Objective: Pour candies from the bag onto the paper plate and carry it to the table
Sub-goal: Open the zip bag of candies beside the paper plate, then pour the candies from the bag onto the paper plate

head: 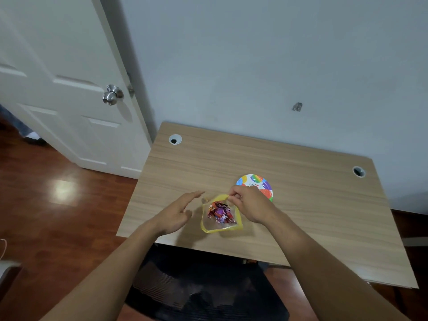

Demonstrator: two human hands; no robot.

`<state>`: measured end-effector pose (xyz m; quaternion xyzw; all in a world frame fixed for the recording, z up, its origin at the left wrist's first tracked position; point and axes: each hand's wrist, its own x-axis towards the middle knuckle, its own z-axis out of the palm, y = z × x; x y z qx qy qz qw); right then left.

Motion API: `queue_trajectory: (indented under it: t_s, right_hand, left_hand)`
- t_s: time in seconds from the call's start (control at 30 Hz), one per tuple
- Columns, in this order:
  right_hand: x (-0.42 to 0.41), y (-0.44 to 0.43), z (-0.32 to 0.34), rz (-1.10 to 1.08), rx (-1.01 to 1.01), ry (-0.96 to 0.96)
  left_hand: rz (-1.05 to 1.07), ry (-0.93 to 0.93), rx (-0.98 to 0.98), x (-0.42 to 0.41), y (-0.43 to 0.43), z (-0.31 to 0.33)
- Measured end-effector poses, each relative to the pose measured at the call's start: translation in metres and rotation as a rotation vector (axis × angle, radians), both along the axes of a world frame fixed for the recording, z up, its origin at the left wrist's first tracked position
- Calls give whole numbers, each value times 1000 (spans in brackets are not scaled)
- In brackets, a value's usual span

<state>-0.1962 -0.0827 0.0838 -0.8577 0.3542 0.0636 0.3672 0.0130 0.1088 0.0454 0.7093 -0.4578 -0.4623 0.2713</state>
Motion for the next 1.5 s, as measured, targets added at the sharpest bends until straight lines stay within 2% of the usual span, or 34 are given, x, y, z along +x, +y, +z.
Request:
queue_trajectory:
  t_s: [0.1, 0.17, 0.27, 0.47, 0.67, 0.8, 0.9, 0.97, 1.13, 1.27, 1.37, 1.5]
  right_hand:
    - [-3, -1, 4, -23, 15, -37]
    - [-5, -2, 6, -48, 32, -55]
    - [-9, -3, 8, -119, 50, -78]
    - [-27, -11, 5, -231, 136, -114]
    - [-47, -16, 10, -423, 385, -188]
    - [-63, -16, -9, -725, 684, -305]
    - [-74, -12, -30, -889, 800, -352]
    - [-78, -5, -42, -898, 819, -338]
    - [-81, 3, -62, -738, 608, -240]
    - [-86, -6, -101, -580, 710, -219]
    - [-84, 1, -80, -706, 791, -286]
    - [-93, -2, -87, -780, 872, -277]
  left_hand:
    - [-119, -215, -165, -5, -3, -16]
    - [-64, -269, -247, -13, -8, -20]
    - [12, -257, -382, -27, -15, -14]
    - [71, -178, -410, -46, -28, 3]
    - [265, 101, -350, -53, -36, 18]
    - [309, 193, -340, -53, -41, 29]
    - [350, 292, -287, -47, -44, 32]
    - [352, 379, -258, -47, -47, 35]
    - [306, 477, -226, -58, -55, 55]
    - [373, 541, -186, -63, -66, 57]
    - [399, 552, -121, -69, -75, 52]
    - [410, 498, -77, -81, -88, 38]
